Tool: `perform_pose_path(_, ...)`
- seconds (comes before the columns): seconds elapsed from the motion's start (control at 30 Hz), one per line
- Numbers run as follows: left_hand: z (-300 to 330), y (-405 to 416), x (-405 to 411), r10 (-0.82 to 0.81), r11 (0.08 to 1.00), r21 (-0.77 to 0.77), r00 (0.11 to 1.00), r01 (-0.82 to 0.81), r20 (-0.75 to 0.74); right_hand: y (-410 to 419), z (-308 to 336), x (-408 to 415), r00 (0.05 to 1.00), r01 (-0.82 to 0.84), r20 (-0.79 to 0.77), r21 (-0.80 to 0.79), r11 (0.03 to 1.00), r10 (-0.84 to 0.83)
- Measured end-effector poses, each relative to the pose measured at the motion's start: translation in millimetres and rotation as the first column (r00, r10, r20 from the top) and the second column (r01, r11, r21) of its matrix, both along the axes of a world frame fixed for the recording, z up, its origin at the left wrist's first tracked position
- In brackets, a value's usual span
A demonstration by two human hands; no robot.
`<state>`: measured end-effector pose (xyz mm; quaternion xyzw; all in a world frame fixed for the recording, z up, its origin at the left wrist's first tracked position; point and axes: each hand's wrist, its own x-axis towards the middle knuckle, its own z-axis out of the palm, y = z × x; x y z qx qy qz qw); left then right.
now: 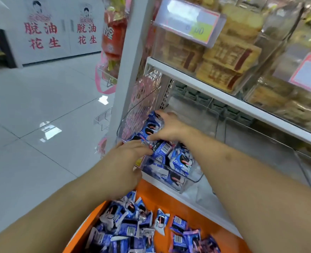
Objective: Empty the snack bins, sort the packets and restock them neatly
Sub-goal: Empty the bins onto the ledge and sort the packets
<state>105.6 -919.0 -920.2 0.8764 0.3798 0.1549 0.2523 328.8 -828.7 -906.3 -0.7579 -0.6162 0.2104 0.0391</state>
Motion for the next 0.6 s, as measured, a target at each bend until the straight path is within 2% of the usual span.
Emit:
perform_pose_path(0.13, -0.5, 1.1, -0.2, 0.003, 1.000, -0.003, 1.000, -0.003, -0.029, 31.0, -31.5, 1.0, 0.998, 0.016, 0.059, -0.105, 0.994, -0.010)
perform_pose_path(0.33, 5.6, 0.4, -2.0, 0.021, 0.999, -0.027, 0.999, -0.022, -0.034, 31.5, -31.6, 3.0, 0.976, -0.029, 0.214, -0.056, 0.998, 0.040)
perform_pose_path(0.6, 7.8, -2.3, -1.5, 0.020, 0.999, -0.046, 0.999, -0.021, -0.031, 29.4, -21.8, 7.2, 0.918, -0.083, 0.374, -0.142, 0.986, 0.132)
